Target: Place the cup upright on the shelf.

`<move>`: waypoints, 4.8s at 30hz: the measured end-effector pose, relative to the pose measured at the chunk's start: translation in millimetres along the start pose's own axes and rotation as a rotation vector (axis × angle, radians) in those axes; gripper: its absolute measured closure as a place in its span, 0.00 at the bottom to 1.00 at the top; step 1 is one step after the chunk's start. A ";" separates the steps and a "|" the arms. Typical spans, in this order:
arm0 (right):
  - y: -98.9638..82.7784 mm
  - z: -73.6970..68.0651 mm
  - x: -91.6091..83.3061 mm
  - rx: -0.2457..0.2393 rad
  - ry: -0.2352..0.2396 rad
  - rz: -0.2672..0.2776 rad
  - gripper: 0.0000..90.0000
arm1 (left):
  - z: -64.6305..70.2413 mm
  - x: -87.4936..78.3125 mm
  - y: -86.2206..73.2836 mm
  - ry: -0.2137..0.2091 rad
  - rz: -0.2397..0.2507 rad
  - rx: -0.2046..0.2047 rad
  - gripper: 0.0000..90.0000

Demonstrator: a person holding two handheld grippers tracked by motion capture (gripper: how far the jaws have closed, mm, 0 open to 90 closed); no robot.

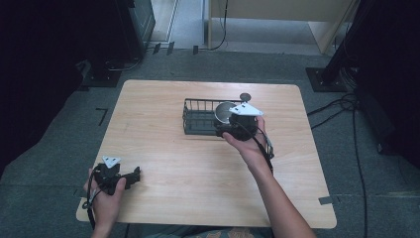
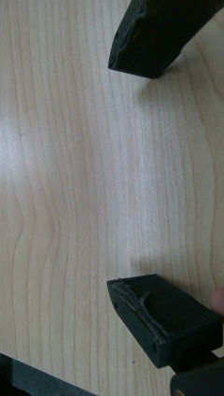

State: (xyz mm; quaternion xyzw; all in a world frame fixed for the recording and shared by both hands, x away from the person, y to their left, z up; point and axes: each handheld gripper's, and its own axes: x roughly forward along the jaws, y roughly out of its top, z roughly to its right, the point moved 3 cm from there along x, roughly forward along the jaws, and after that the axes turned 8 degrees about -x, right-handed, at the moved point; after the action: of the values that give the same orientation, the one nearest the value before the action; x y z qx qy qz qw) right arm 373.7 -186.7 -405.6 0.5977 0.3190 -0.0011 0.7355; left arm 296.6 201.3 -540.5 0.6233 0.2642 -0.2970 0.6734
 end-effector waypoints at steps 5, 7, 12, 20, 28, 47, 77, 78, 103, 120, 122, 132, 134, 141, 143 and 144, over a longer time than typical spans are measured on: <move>7.4 8.2 6.9 0.004 -0.023 -0.001 0.20 | 0.1 0.0 0.1 0.001 0.001 -0.001 0.00; 8.8 11.4 11.1 0.007 -0.033 -0.006 0.20 | 0.0 -0.1 0.0 0.000 -0.001 0.000 0.00; 10.6 19.8 24.1 0.024 -0.056 -0.019 0.20 | 0.0 -0.1 0.0 0.000 -0.001 0.000 0.00; 13.8 35.6 40.0 0.057 -0.093 -0.027 0.20 | 0.0 -0.1 0.0 0.000 -0.001 0.000 0.00; 5.0 46.3 59.1 0.094 -0.119 -0.047 0.20 | 0.0 -0.1 0.0 0.000 -0.002 0.000 0.00; -13.6 46.6 85.0 0.115 -0.094 -0.142 0.20 | 0.0 -0.1 0.0 0.001 -0.001 0.000 0.00; -10.9 47.2 71.6 0.112 -0.064 -0.166 0.00 | 0.0 -0.2 0.0 0.001 -0.002 0.000 0.00; -9.9 47.3 69.1 0.113 -0.062 -0.160 0.00 | 0.0 -0.2 0.0 0.001 -0.002 0.000 0.00; -22.7 57.1 5.4 0.105 -0.086 -0.092 0.00 | 0.0 -0.1 0.0 0.000 -0.001 0.000 0.00; -63.4 65.6 -25.3 0.110 -0.111 -0.087 0.00 | -0.2 -0.2 0.0 0.001 -0.003 0.002 0.00; -68.2 67.3 -28.0 0.116 -0.116 -0.087 0.00 | -0.2 -0.2 0.0 0.001 -0.003 0.002 0.00; -92.6 77.3 -40.9 0.140 -0.135 -0.095 0.00 | -0.2 -0.2 0.0 0.001 -0.003 0.002 0.00; -97.4 78.6 -43.1 0.144 -0.140 -0.099 0.00 | -0.2 -0.2 0.0 0.001 -0.003 0.002 0.00; -117.1 86.2 -50.5 0.159 -0.161 -0.119 0.00 | -0.2 -0.2 0.0 0.001 -0.003 0.002 0.00; -123.0 88.6 -52.8 0.165 -0.167 -0.126 0.00 | -0.2 -0.2 0.0 0.001 -0.003 0.003 0.00; -125.1 89.3 -53.6 0.169 -0.171 -0.127 0.00 | -0.2 -0.2 0.0 0.001 -0.003 0.002 0.00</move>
State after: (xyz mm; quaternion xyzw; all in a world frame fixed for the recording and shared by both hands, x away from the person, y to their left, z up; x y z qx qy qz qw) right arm 324.9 -321.4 -482.9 0.6337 0.2912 -0.1254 0.7056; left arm 296.5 201.5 -540.4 0.6239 0.2651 -0.2981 0.6721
